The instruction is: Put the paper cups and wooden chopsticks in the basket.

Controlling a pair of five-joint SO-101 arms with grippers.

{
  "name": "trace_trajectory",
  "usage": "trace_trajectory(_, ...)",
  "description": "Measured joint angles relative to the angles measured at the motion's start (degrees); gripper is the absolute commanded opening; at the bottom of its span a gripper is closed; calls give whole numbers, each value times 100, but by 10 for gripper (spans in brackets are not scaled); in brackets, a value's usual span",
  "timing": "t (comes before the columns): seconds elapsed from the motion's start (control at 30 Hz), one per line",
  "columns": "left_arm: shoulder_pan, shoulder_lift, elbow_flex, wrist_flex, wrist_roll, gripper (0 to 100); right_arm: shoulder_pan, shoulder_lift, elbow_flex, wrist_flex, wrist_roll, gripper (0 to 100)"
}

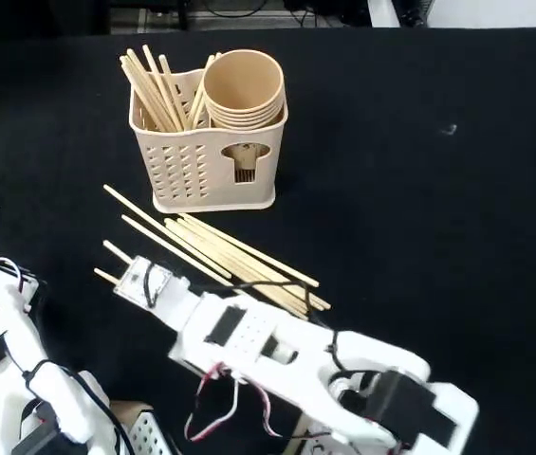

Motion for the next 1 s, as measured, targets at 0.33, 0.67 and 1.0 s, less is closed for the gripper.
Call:
trace_trajectory(0.33, 0, 0, 0, 0, 0, 171, 308, 352, -659, 536, 615, 10)
trace_trajectory(0.67, 0, 0, 0, 0, 0, 171, 1345, -1134, -730, 1380, 1099, 10)
trace_trajectory(1.0, 0, 0, 0, 0, 0, 171, 1459, -897, -396, 1301, 1257, 161)
